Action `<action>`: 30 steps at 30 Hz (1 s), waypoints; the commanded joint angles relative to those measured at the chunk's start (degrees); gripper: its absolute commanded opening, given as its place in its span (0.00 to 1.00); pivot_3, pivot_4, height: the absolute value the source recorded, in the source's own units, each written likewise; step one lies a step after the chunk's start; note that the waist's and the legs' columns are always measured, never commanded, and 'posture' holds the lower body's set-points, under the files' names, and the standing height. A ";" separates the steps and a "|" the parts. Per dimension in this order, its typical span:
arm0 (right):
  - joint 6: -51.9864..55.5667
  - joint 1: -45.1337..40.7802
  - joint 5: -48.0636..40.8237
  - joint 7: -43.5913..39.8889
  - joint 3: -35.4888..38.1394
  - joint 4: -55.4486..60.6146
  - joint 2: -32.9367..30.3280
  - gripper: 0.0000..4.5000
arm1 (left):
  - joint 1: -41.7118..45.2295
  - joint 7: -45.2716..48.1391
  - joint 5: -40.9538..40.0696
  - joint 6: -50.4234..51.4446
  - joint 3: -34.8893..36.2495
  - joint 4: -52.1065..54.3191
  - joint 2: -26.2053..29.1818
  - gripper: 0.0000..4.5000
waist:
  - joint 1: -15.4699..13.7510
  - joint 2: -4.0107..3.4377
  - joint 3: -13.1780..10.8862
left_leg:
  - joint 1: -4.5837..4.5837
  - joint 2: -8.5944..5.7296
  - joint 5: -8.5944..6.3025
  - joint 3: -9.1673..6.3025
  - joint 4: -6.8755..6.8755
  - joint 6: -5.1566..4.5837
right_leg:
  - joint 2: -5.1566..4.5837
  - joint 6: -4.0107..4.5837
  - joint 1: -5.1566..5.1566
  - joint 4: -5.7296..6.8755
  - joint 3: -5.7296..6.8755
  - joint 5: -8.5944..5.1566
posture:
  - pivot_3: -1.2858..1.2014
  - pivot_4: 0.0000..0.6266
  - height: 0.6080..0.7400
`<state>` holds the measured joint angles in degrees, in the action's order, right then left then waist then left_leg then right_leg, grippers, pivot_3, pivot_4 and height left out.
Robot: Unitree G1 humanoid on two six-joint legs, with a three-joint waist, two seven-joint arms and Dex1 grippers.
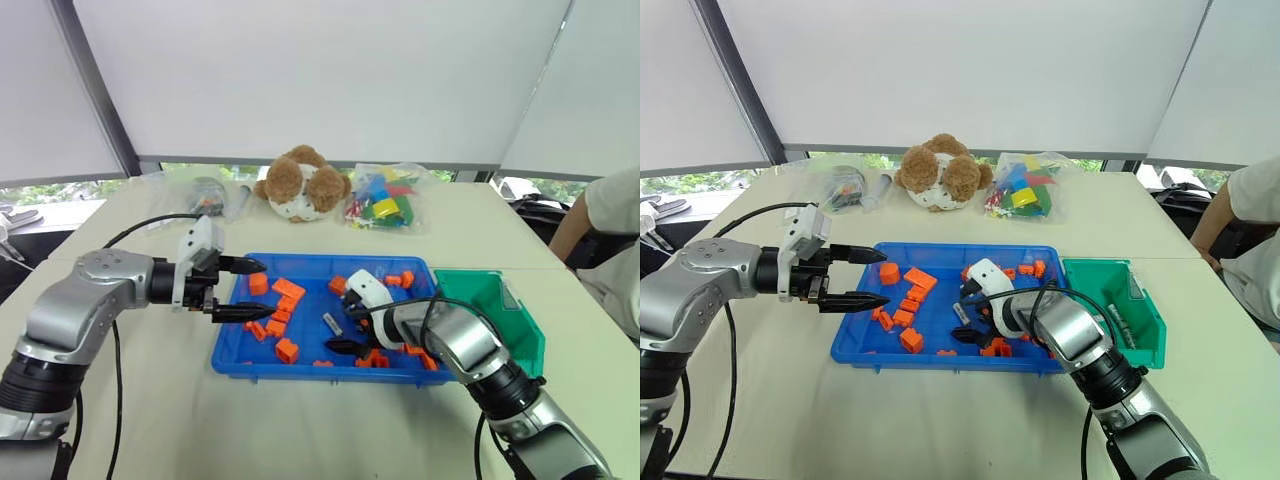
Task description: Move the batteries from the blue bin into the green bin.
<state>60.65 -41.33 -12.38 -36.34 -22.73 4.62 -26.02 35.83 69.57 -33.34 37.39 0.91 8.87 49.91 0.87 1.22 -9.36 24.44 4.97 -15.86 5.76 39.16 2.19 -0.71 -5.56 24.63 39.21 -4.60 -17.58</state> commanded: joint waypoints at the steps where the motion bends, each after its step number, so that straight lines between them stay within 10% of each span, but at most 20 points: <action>1: -1.07 -1.56 1.03 -0.13 -0.65 -0.34 0.88 0.70 | 0.42 -0.04 -1.19 0.26 1.72 1.22 0.30 1.00 | 0.01 0.00 0.00 | 0.00 0.00 0.00 0.00 0.00 0.00 | 0.00 0.00 0.00 0.00 0.00 0.00 | 0.52 0.24 0.95; 7: -0.73 -2.05 1.89 -0.30 -1.13 -0.20 1.06 0.02 | 0.59 -0.22 -1.41 0.11 1.63 1.06 0.09 1.00 | 0.03 0.00 0.00 | 0.00 0.00 0.00 0.00 0.00 0.00 | 0.00 0.00 0.00 0.00 0.00 0.00 | 0.52 0.24 0.95; 18: 5.41 -4.81 -1.12 -2.12 17.29 8.34 -14.77 0.01 | 0.35 0.07 -1.20 -0.68 1.29 0.75 -0.19 1.00 | -0.38 0.00 0.00 | 0.02 -0.02 0.00 0.01 0.00 -0.01 | -0.04 0.00 -0.01 -0.03 0.01 0.00 | 0.52 0.24 0.95; 28: 2.94 9.80 -0.55 -4.61 25.97 8.89 -31.45 0.01 | 1.43 1.47 0.56 -3.28 -0.81 -2.02 -2.34 1.00 | 0.09 0.00 0.00 | -0.02 -0.01 -0.02 0.01 -0.04 -0.04 | 0.00 0.00 -0.01 -0.08 -0.03 0.00 | 0.52 0.24 0.95; 30: 2.76 11.65 -0.64 -4.61 26.33 9.36 -32.05 0.24 | 1.83 1.71 0.91 -3.68 -1.20 -2.55 -2.91 1.00 | 0.10 -0.01 0.00 | -0.02 -0.01 -0.02 0.02 -0.04 -0.04 | 0.01 0.00 -0.01 -0.08 -0.04 0.00 | 0.52 0.24 0.95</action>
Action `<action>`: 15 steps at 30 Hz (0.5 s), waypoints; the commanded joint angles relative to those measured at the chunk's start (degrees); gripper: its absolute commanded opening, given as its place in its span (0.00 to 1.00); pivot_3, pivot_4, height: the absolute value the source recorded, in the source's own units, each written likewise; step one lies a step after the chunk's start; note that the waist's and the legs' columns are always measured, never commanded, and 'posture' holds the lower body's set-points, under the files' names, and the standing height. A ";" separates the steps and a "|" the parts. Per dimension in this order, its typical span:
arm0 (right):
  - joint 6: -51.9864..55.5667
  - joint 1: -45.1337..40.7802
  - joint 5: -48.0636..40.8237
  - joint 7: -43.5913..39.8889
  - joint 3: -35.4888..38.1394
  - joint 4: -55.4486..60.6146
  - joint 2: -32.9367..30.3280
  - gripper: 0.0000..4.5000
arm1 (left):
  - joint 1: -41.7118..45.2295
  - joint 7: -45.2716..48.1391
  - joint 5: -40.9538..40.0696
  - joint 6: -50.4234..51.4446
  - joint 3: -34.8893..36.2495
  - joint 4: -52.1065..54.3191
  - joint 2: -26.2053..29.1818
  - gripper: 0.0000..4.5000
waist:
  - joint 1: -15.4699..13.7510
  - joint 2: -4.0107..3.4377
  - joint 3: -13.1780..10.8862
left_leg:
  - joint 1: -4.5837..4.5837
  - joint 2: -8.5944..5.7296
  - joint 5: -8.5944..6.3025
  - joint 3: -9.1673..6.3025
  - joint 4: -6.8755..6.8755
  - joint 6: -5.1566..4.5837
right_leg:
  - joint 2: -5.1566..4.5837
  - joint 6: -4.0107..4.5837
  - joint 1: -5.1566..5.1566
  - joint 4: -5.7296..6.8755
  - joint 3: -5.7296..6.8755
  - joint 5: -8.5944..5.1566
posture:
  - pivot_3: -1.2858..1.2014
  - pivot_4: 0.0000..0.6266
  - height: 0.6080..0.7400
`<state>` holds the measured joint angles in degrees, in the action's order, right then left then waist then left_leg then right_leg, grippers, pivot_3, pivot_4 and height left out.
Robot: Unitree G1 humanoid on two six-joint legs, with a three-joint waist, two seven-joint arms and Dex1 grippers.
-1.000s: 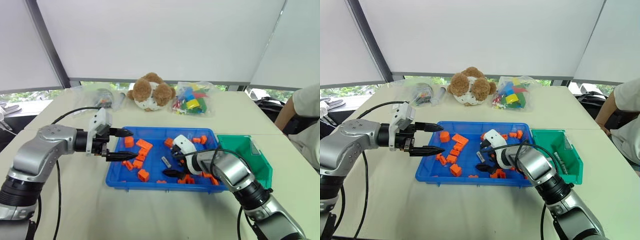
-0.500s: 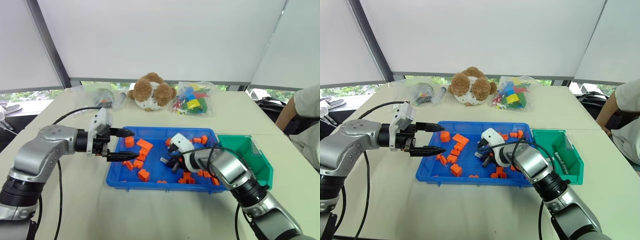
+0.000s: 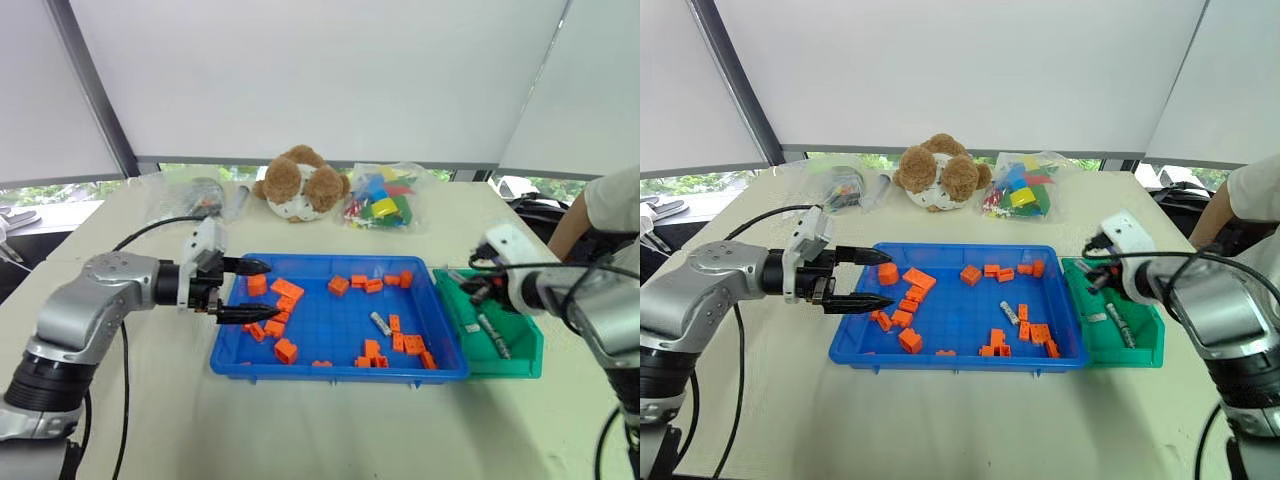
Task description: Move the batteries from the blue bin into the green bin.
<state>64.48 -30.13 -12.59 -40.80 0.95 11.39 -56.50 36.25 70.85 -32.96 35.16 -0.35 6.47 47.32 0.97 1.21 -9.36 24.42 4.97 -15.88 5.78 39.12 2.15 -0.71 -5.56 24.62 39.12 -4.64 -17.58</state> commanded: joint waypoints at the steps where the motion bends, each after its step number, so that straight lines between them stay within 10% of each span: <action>1: -1.17 1.00 -0.51 -0.10 2.82 2.70 -1.63 0.33 | 1.61 0.50 0.60 -1.60 -0.08 -0.36 -0.56 1.00 | 0.00 0.00 0.00 | 0.00 0.00 0.00 0.00 0.01 0.00 | 0.00 0.00 0.00 0.01 0.00 0.00 | 0.52 0.24 0.95; 7: -1.67 -0.12 -0.61 0.03 3.33 3.62 -2.12 0.99 | 2.00 0.83 0.89 -2.00 -0.33 -0.94 -0.97 1.00 | -0.20 0.00 0.00 | 0.00 0.00 0.00 0.00 0.01 0.00 | 0.00 0.00 0.00 0.01 0.00 0.00 | 0.52 0.24 0.95; 15: 2.35 -11.09 -4.55 0.58 -5.52 11.05 7.46 0.99 | 2.35 0.78 1.26 -1.81 -0.14 -0.85 -1.13 1.00 | 0.26 0.00 0.00 | -0.04 0.03 0.00 -0.05 0.00 0.00 | 0.05 0.00 0.01 0.05 0.00 0.00 | 0.52 0.24 0.95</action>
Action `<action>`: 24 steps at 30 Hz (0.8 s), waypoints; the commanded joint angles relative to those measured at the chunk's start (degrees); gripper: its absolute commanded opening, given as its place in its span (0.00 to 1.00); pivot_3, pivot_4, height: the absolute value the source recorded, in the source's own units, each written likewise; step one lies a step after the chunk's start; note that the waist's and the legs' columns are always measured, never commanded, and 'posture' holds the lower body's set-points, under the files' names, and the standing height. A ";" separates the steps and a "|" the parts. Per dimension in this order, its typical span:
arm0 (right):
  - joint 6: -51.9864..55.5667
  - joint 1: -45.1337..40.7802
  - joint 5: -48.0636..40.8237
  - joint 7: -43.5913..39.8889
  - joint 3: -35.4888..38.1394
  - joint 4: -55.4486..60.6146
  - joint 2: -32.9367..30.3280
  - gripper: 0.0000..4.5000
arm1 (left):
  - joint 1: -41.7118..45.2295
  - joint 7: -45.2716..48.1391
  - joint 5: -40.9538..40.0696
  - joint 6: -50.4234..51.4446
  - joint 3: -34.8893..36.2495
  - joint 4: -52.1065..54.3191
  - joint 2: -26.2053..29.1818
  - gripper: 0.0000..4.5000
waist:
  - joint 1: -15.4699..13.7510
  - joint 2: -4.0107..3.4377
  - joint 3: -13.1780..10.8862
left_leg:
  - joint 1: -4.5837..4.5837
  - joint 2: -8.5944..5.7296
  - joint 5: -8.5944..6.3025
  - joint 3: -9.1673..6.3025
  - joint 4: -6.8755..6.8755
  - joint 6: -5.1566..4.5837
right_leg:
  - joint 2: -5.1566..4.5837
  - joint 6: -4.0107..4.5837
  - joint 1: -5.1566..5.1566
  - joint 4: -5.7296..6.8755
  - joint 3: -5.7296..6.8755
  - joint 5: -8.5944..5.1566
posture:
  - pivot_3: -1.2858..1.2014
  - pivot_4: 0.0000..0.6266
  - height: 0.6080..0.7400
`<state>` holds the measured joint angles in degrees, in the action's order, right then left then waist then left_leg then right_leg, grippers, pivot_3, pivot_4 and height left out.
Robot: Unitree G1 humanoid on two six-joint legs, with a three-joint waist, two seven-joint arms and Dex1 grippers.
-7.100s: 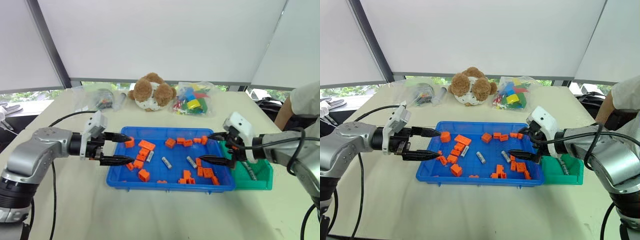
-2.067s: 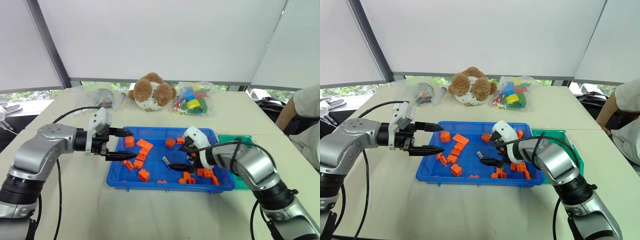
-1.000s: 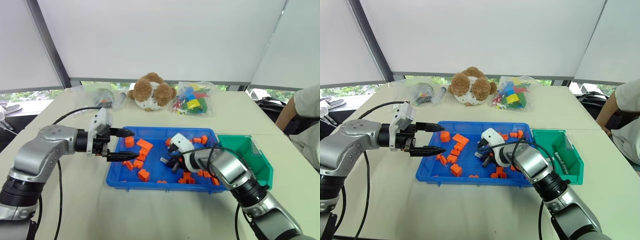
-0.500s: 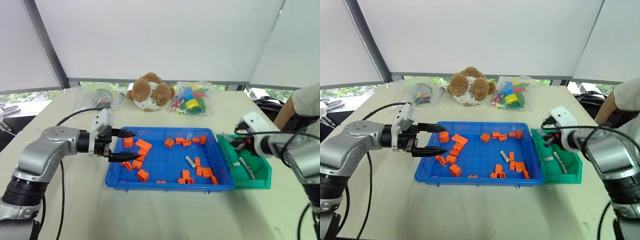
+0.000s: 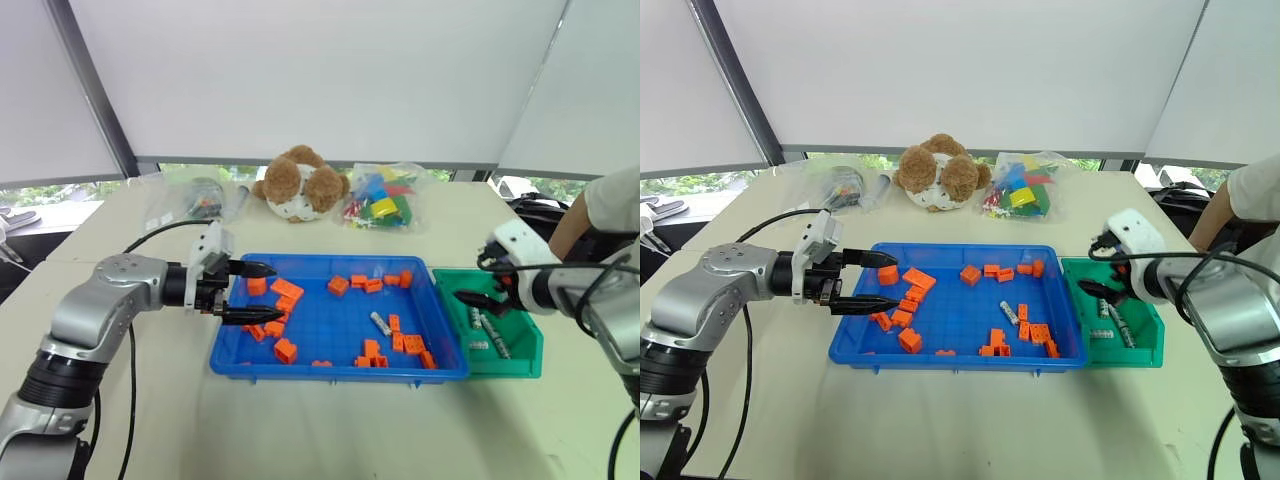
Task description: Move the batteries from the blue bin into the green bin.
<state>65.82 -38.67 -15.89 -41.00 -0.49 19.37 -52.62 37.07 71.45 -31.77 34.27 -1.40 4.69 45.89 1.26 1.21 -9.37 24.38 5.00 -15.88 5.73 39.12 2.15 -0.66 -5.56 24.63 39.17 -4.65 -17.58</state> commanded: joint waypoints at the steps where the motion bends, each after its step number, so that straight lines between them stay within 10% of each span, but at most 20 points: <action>1: 1.49 -3.29 -0.97 1.53 -5.37 2.98 4.94 0.99 | 1.62 0.20 0.13 -0.97 0.90 0.81 0.28 1.00 | -0.17 0.00 0.00 | 0.00 0.00 0.00 -0.02 0.00 0.00 | 0.00 0.00 0.00 0.02 0.01 0.00 | 0.52 0.24 0.95; 12: -2.41 -3.33 4.37 5.81 -19.57 -4.91 14.25 0.99 | 0.65 -1.33 -0.56 0.15 2.07 2.67 0.74 1.00 | -0.49 0.01 0.01 | 0.09 -0.06 0.00 0.01 0.05 0.00 | -0.08 0.00 0.00 -0.03 0.02 0.00 | 0.52 0.24 0.95; 24: -4.60 -2.94 4.56 4.32 -19.39 -13.34 17.81 0.99 | 0.19 -2.23 -0.88 0.84 2.49 3.77 1.06 1.00 | -0.44 0.01 0.01 | 0.08 -0.05 0.00 0.01 0.03 0.01 | -0.06 0.00 0.01 -0.01 0.02 0.00 | 0.52 0.24 0.95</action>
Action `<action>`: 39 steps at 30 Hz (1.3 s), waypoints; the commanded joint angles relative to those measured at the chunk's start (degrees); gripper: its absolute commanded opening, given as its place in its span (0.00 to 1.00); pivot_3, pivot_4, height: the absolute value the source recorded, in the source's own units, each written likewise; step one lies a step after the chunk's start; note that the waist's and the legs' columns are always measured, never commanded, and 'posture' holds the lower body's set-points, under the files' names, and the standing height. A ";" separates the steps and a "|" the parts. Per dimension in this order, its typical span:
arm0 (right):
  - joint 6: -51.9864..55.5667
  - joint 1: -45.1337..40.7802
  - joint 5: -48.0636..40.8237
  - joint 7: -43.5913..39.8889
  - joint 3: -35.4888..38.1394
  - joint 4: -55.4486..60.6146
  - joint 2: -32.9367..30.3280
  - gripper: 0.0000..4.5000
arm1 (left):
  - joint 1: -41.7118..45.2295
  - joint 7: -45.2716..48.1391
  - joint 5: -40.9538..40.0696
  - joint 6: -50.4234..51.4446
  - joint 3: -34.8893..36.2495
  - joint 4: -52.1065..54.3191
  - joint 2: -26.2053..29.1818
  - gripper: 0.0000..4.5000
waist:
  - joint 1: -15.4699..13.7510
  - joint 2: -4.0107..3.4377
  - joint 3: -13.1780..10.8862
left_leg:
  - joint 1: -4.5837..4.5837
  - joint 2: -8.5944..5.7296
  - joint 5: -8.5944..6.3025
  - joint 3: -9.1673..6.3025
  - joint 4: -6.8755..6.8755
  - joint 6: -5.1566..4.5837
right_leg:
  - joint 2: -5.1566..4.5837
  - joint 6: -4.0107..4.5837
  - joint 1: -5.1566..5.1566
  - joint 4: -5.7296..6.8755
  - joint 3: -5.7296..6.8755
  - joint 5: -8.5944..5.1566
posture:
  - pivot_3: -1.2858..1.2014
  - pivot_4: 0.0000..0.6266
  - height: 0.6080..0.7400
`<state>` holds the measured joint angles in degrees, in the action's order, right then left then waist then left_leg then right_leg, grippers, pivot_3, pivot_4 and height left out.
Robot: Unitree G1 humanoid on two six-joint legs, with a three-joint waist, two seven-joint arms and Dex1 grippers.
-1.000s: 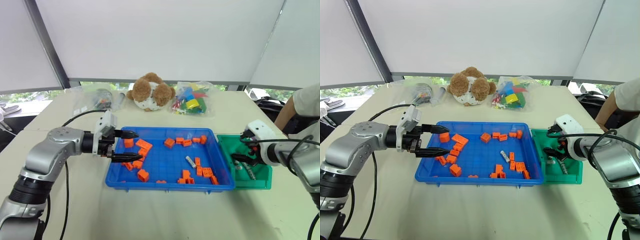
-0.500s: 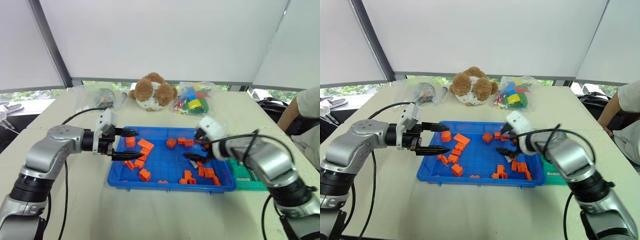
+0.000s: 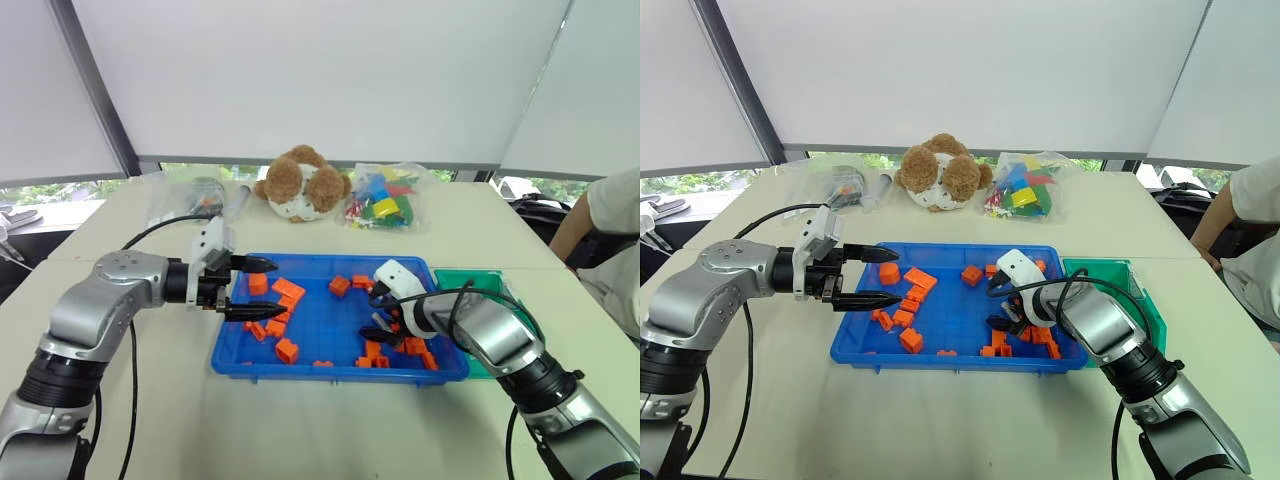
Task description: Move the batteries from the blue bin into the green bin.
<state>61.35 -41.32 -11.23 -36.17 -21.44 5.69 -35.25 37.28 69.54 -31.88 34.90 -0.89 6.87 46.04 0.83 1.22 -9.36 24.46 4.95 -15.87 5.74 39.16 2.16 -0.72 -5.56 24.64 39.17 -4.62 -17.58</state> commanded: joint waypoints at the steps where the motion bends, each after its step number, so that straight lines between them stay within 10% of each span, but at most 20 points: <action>1: 0.13 -0.23 -0.29 -0.63 1.77 0.32 0.59 0.99 | -0.06 -0.36 -0.76 0.25 2.03 1.67 0.98 1.00 | -0.01 0.00 0.00 | 0.00 0.00 0.00 0.00 0.00 0.00 | 0.00 0.00 0.00 0.00 0.00 0.00 | 0.52 0.24 0.95; 4: 1.33 -0.05 -1.01 -0.90 2.62 0.50 0.93 0.81 | -0.11 -0.44 -0.77 0.32 2.12 1.79 1.12 1.00 | 0.00 0.00 0.00 | 0.00 0.00 0.00 0.00 0.00 0.00 | 0.00 0.00 0.00 0.00 0.00 0.00 | 0.52 0.24 0.95; 10: 3.08 0.88 -1.45 -1.32 3.32 0.81 0.33 0.11 | 0.18 -0.52 -0.76 0.48 2.04 1.85 1.17 1.00 | -0.02 0.00 0.00 | 0.00 0.00 0.00 0.00 0.00 0.00 | 0.00 0.00 0.00 0.00 0.00 0.00 | 0.52 0.24 0.95; 20: 5.83 -2.70 -4.45 -0.84 12.51 7.80 -0.70 0.11 | 0.88 -0.26 -0.57 0.23 1.50 1.40 0.94 1.00 | -0.03 0.00 0.00 | 0.00 0.00 0.00 0.00 0.00 0.00 | 0.00 0.00 0.00 0.00 0.00 0.00 | 0.52 0.24 0.95; 33: 4.85 5.00 -3.98 -2.63 27.16 6.66 -21.98 0.11 | 1.48 0.81 -0.25 -0.27 1.02 0.05 0.37 1.00 | -0.11 0.00 0.00 | -0.02 -0.02 -0.05 0.03 -0.02 -0.09 | -0.02 0.00 -0.04 -0.09 -0.01 0.00 | 0.52 0.24 0.95; 39: 4.37 8.53 -4.38 -2.48 27.89 6.66 -21.52 0.65 | 2.23 1.37 0.29 -0.95 0.59 -1.14 0.03 1.00 | 0.08 -0.02 0.01 | -0.05 0.00 -0.05 0.01 -0.02 -0.09 | 0.01 0.00 -0.02 -0.04 -0.03 0.00 | 0.52 0.24 0.95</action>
<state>66.72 -32.64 -15.11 -38.70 4.36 11.03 -55.95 38.36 70.69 -31.68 34.74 -1.07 5.28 45.90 0.92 1.20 -9.35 24.41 4.95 -15.92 5.76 39.14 2.07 -0.71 -5.56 24.62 39.13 -4.66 -17.58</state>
